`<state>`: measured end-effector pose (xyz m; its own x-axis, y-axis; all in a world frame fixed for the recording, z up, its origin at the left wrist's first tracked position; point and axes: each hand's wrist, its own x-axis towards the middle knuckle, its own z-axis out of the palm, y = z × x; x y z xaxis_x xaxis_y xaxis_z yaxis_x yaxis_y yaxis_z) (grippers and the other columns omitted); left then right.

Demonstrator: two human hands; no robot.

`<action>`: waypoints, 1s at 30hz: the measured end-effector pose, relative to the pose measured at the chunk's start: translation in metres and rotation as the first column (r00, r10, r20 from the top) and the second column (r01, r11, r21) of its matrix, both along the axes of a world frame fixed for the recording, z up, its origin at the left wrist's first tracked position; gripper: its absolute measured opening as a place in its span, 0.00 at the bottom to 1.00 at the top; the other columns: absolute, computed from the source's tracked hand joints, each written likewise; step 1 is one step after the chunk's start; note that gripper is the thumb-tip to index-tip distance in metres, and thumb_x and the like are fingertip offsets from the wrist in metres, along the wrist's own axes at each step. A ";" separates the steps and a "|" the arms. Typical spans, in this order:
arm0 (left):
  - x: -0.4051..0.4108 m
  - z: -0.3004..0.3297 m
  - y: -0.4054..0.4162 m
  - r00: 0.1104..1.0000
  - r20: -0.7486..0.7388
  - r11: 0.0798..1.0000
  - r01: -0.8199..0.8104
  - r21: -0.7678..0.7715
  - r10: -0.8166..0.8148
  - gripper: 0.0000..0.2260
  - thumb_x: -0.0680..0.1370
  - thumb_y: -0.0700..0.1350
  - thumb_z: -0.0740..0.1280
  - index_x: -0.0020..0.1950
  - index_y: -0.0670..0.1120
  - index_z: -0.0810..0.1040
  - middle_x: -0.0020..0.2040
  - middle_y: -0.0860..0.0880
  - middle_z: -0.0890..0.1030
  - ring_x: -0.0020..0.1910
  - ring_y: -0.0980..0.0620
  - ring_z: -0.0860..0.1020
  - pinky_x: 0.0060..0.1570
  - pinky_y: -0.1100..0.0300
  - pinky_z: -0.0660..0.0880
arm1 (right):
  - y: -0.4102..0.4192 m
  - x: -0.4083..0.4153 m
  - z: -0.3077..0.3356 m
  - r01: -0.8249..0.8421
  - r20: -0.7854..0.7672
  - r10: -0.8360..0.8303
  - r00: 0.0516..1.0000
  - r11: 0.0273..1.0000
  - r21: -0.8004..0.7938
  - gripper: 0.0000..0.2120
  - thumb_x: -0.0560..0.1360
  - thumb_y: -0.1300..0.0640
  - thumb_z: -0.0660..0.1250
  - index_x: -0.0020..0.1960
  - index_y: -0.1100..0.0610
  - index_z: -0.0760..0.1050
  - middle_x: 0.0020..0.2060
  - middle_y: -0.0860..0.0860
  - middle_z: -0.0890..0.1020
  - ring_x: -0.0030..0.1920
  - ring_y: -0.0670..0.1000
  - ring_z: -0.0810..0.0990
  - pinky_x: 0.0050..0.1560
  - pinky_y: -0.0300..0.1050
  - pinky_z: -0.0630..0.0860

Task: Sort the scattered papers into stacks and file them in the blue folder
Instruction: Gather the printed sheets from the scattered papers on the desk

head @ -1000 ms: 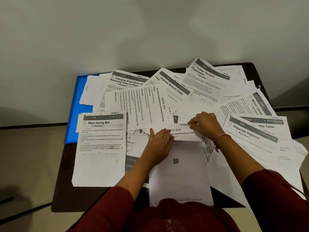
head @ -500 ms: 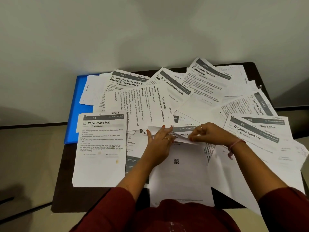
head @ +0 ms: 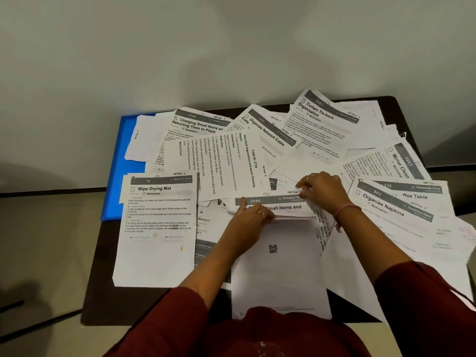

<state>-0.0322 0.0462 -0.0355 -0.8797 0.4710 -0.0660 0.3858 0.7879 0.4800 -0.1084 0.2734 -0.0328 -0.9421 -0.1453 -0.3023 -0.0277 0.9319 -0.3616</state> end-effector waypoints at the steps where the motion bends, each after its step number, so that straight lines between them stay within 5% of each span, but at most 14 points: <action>1: 0.000 0.002 0.002 0.998 0.048 0.999 -0.041 0.013 0.041 0.10 0.81 0.39 0.61 0.60 0.42 0.77 0.55 0.45 0.81 0.56 0.45 0.78 0.75 0.45 0.50 | -0.001 0.001 0.000 -0.008 -0.028 0.009 1.000 1.000 0.015 0.09 0.75 0.54 0.67 0.55 0.49 0.80 0.48 0.47 0.84 0.54 0.51 0.78 0.58 0.50 0.66; 5: -0.003 0.004 0.003 0.996 0.081 0.997 -0.038 -0.069 0.043 0.14 0.82 0.41 0.59 0.67 0.44 0.74 0.59 0.46 0.79 0.60 0.46 0.75 0.75 0.46 0.47 | -0.002 0.007 0.006 -0.065 -0.050 0.069 0.996 0.995 0.076 0.10 0.78 0.54 0.63 0.55 0.48 0.81 0.47 0.46 0.85 0.51 0.50 0.79 0.57 0.48 0.67; 10: -0.002 -0.007 -0.003 0.999 -0.034 0.998 -0.003 -0.061 0.001 0.12 0.76 0.36 0.64 0.58 0.43 0.81 0.50 0.43 0.79 0.50 0.41 0.76 0.62 0.33 0.66 | 0.001 0.015 0.012 -0.089 -0.090 0.094 0.992 0.994 0.059 0.07 0.76 0.51 0.67 0.49 0.46 0.83 0.56 0.47 0.82 0.55 0.51 0.79 0.57 0.48 0.69; 12: 0.000 -0.007 -0.002 0.996 -0.085 0.999 -0.025 -0.025 0.023 0.10 0.75 0.37 0.66 0.55 0.43 0.82 0.54 0.42 0.78 0.54 0.40 0.76 0.65 0.31 0.63 | 0.003 0.020 0.013 -0.127 -0.049 0.130 0.990 0.991 0.048 0.06 0.74 0.50 0.69 0.48 0.46 0.83 0.61 0.46 0.79 0.60 0.51 0.76 0.60 0.51 0.68; 16: 0.002 -0.004 -0.001 0.997 -0.066 0.999 -0.033 0.025 0.035 0.09 0.76 0.40 0.65 0.53 0.44 0.82 0.68 0.39 0.71 0.69 0.38 0.68 0.68 0.33 0.52 | 0.006 0.028 0.024 -0.200 0.240 0.254 0.937 0.953 -0.228 0.02 0.72 0.52 0.72 0.45 0.47 0.81 0.48 0.44 0.83 0.50 0.44 0.80 0.56 0.43 0.74; 22: -0.004 0.006 -0.004 0.995 0.100 0.999 0.002 -0.035 0.002 0.13 0.81 0.44 0.57 0.63 0.47 0.77 0.62 0.49 0.77 0.65 0.48 0.72 0.73 0.37 0.46 | 0.012 0.019 0.034 -0.021 0.326 0.178 0.929 0.901 -0.433 0.08 0.74 0.48 0.69 0.47 0.51 0.82 0.42 0.44 0.85 0.44 0.41 0.81 0.48 0.37 0.73; 26: -0.006 0.007 -0.004 0.995 0.092 0.999 0.036 -0.021 -0.034 0.12 0.81 0.45 0.60 0.60 0.47 0.79 0.58 0.48 0.81 0.58 0.48 0.76 0.72 0.39 0.53 | 0.008 0.006 0.012 0.029 0.165 0.016 0.986 0.963 -0.268 0.13 0.74 0.53 0.71 0.57 0.52 0.79 0.55 0.50 0.82 0.52 0.47 0.78 0.53 0.42 0.72; 30: -0.004 0.015 0.001 0.994 0.107 0.994 -0.021 0.104 0.010 0.11 0.80 0.41 0.62 0.59 0.41 0.79 0.54 0.44 0.82 0.56 0.45 0.77 0.70 0.50 0.61 | 0.001 0.000 0.005 -0.005 0.147 0.013 0.989 0.999 -0.049 0.15 0.73 0.49 0.70 0.59 0.48 0.78 0.56 0.47 0.80 0.58 0.50 0.75 0.61 0.49 0.64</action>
